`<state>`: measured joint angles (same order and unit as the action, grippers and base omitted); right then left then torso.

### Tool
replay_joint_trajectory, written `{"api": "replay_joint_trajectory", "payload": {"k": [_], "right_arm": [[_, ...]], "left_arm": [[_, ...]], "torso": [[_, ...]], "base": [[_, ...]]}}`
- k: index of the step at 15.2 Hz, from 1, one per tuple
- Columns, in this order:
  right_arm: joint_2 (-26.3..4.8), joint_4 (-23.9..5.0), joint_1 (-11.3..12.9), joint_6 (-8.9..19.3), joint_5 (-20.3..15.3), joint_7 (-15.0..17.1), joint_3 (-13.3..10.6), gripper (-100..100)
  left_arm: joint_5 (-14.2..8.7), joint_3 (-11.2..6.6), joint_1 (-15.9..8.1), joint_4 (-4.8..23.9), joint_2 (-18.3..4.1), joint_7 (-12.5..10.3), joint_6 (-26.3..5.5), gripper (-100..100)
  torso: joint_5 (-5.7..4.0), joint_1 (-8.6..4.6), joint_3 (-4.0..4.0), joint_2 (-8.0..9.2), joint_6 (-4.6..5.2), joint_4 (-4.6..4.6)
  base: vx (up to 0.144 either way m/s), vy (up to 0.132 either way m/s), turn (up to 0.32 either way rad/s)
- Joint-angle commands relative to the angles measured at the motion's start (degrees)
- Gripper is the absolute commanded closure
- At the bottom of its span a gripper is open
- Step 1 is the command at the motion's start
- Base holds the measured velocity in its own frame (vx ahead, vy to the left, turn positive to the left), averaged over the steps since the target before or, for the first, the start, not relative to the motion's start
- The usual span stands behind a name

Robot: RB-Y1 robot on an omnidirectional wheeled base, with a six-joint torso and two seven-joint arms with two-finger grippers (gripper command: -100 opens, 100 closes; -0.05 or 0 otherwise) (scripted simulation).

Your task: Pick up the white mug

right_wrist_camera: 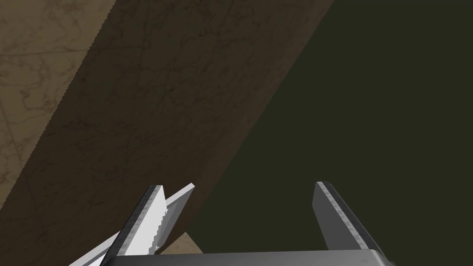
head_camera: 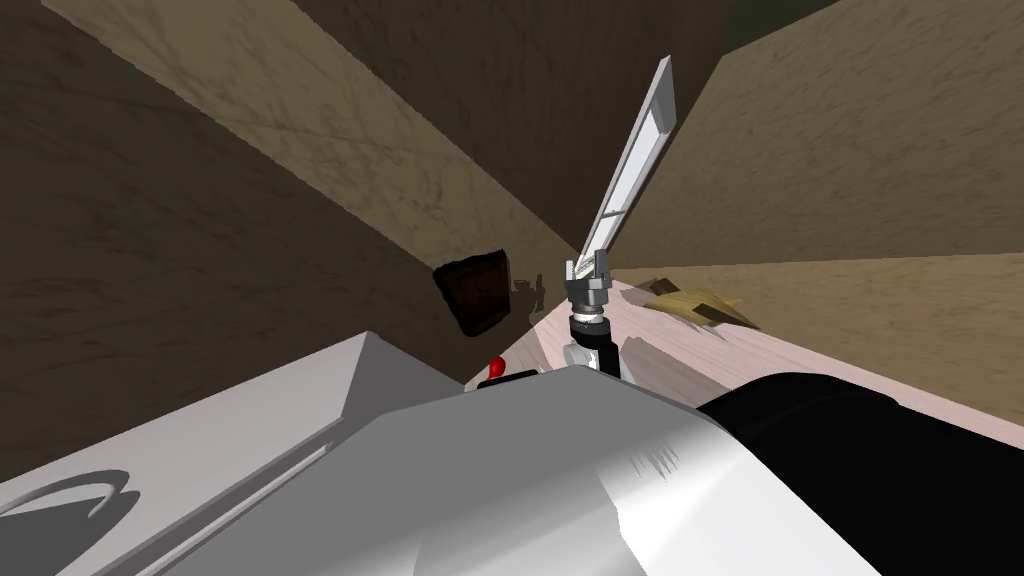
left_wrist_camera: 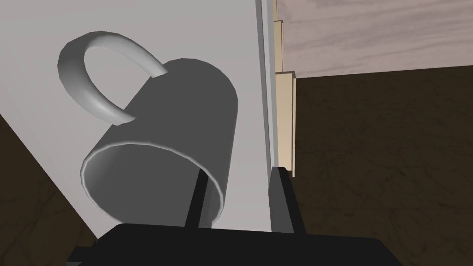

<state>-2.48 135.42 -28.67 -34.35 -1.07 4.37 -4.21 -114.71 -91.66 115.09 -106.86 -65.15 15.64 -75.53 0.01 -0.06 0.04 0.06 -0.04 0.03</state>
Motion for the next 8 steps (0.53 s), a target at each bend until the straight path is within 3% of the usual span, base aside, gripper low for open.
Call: {"api": "replay_joint_trajectory", "payload": {"k": [1, 3, 4, 7, 8], "right_arm": [[0.0, 0.0, 0.0, 0.0, 0.0, 0.0, 0.0, 0], [0.0, 0.0, 0.0, 0.0, 0.0, 0.0, 0.0, 0], [0.0, 0.0, 0.0, 0.0, 0.0, 0.0, 0.0, 0], [0.0, 0.0, 0.0, 0.0, 0.0, 0.0, 0.0, 0], [0.0, 0.0, 0.0, 0.0, 0.0, 0.0, 0.0, 0]], "left_arm": [[0.0, 0.00, 0.0, 0.0, 0.0, 0.0, 0.0, 100], [0.2, -0.09, 0.1, -0.1, -0.1, 0.3, -0.1, 100], [-1.1, -2.04, 1.1, -0.3, 0.5, -0.1, -1.0, 100], [-2.4, -4.24, 2.3, -0.4, 1.0, -0.1, -2.1, 100], [-1.9, -3.32, 1.8, -0.4, 0.9, 0.0, -1.6, 100]], "torso": [[0.00, 0.00, 0.00, 0.00, 0.00, 0.00], [0.16, 0.00, 0.17, 0.16, -0.14, 0.18], [0.17, 0.02, 0.20, 0.21, -0.15, 0.20], [0.09, -0.07, 0.25, 0.29, -0.14, 0.22], [0.09, -0.08, 0.26, 0.30, -0.13, 0.21]], "base": [[-0.010, 0.004, -0.022], [-0.009, -0.001, -0.009], [-0.005, -0.010, 0.013], [-0.008, -0.010, 0.011], [-0.011, -0.007, -0.001]]}}
